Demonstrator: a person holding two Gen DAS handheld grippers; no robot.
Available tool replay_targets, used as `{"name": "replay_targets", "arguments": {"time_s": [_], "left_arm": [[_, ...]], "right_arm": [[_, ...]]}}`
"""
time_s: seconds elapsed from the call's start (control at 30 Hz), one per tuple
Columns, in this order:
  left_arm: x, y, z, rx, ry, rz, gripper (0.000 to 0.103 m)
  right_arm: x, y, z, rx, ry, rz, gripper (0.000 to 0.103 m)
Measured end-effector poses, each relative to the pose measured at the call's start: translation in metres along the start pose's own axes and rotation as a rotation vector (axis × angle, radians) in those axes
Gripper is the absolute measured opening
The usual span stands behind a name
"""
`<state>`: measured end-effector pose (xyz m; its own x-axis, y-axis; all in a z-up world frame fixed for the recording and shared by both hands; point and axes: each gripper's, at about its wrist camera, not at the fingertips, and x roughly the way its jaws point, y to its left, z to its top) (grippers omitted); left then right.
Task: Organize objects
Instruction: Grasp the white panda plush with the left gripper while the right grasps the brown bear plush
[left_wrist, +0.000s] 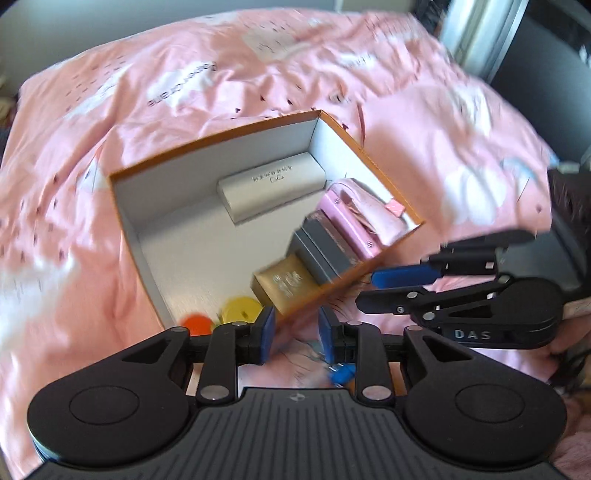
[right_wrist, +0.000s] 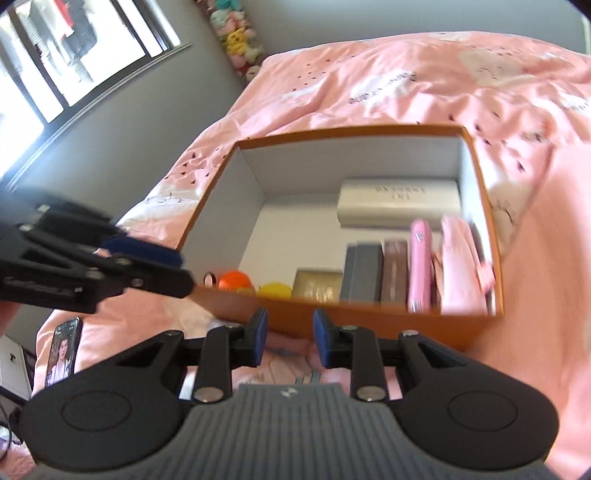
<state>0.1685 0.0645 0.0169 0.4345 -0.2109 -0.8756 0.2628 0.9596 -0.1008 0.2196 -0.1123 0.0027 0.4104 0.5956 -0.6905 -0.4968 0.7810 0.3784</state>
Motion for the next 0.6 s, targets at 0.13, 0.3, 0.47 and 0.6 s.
{"name": "replay_targets", "arguments": {"time_s": [0.13,0.3,0.47,0.6], "left_arm": [[-0.013,0.004,-0.035,-0.181,-0.024,0.014,0.035],[-0.021,0.007,-0.075,-0.336,-0.090,0.087,0.036],[-0.023,0.016,-0.107,-0.524,-0.138,0.057,0.049],[-0.015,0.016,-0.118,-0.571,-0.106,0.073,0.056]], "right_arm": [[-0.012,0.006,-0.032,0.036,-0.019,-0.030,0.030],[-0.020,0.011,-0.065,0.088,-0.002,-0.029,0.030],[-0.018,0.015,-0.086,0.121,0.015,-0.035,0.047],[-0.013,0.017,-0.098,0.120,0.028,-0.049,0.048]]}}
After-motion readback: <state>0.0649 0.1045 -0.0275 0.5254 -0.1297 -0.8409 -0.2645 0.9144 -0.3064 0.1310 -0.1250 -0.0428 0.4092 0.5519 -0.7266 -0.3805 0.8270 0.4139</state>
